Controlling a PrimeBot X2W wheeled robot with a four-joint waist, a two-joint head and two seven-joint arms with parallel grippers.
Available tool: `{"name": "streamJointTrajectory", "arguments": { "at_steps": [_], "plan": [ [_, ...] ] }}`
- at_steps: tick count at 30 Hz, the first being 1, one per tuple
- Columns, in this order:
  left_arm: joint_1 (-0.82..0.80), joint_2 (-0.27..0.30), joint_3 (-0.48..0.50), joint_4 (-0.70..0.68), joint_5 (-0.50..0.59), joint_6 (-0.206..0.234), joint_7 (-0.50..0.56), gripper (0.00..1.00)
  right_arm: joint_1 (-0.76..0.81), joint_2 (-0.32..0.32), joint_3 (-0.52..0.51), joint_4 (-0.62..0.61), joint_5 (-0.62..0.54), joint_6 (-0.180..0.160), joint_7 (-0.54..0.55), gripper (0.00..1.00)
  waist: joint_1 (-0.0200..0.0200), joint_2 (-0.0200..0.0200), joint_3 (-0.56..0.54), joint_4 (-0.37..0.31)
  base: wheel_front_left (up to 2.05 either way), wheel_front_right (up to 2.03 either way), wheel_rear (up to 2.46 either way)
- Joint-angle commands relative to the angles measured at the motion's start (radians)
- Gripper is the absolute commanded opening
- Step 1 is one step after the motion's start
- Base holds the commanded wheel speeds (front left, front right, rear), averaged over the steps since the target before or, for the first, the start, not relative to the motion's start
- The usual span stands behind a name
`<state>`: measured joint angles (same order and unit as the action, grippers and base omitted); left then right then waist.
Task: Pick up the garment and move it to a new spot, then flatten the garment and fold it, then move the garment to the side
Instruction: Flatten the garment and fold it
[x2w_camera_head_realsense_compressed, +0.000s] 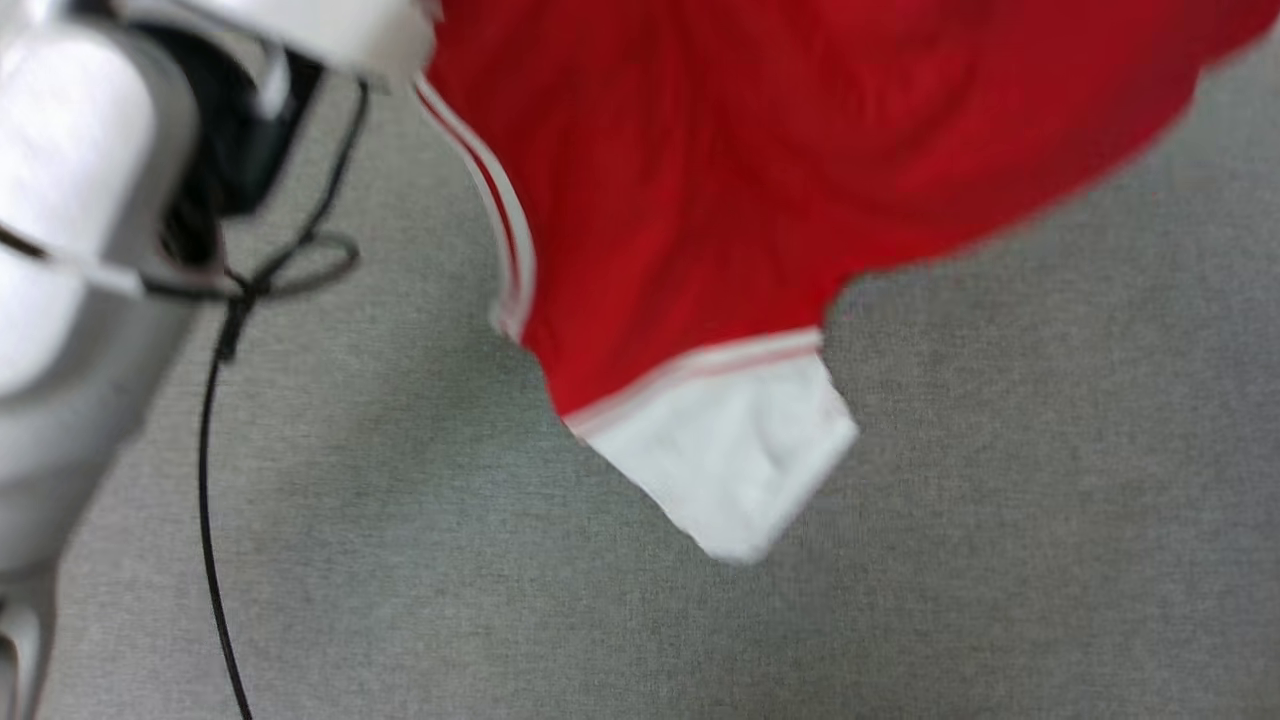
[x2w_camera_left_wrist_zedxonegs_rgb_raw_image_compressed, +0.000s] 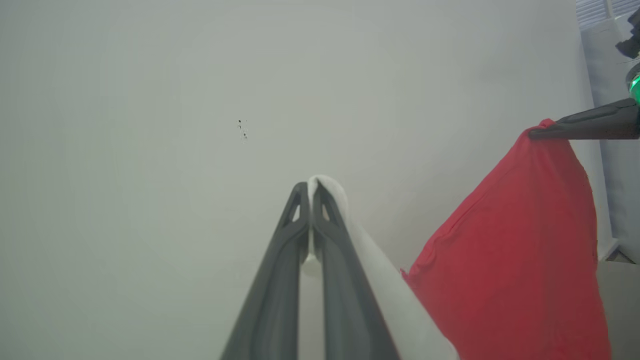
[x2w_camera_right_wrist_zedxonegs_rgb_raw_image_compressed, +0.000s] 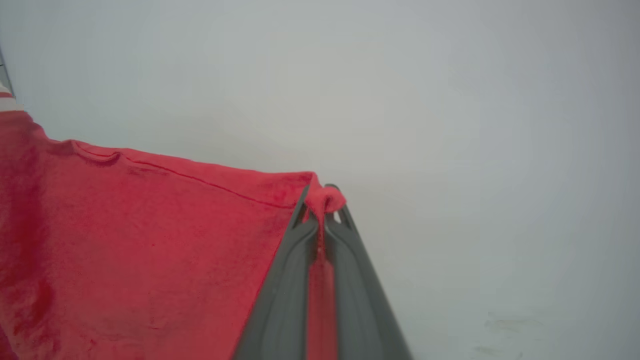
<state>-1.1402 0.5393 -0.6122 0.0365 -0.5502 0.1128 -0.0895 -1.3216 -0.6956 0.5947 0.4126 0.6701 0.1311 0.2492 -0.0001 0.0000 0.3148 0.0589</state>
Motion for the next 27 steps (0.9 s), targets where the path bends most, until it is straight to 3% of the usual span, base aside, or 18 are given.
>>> {"name": "streamJointTrajectory", "arguments": {
  "at_steps": [1,10,18,27],
  "plan": [
    [-0.103,-0.009,0.016,0.045,0.003,-0.023,0.013,0.0,-0.077,0.035,-0.03,0.03,-0.046,-0.001,-0.009,0.0,0.0001,0.0,0.067,-0.014,0.0,0.0,0.0],
    [-0.478,-0.053,0.038,0.246,0.046,-0.114,0.017,0.0,-0.348,0.113,-0.08,0.136,-0.196,-0.001,-0.039,0.0,0.0001,0.0,0.181,-0.014,0.0,0.0,0.0],
    [-0.729,-0.098,0.055,0.444,0.061,-0.168,-0.026,0.0,-0.54,0.181,-0.07,0.245,-0.247,-0.001,-0.079,0.0,0.0001,0.0,0.255,-0.019,0.0,0.0,0.0],
    [-0.661,-0.114,0.03,0.605,0.034,-0.202,-0.1,0.0,-0.481,0.21,0.041,0.339,-0.216,-0.001,-0.158,0.0,0.0001,0.0,0.305,-0.024,0.0,0.0,0.0]
  ]
}}
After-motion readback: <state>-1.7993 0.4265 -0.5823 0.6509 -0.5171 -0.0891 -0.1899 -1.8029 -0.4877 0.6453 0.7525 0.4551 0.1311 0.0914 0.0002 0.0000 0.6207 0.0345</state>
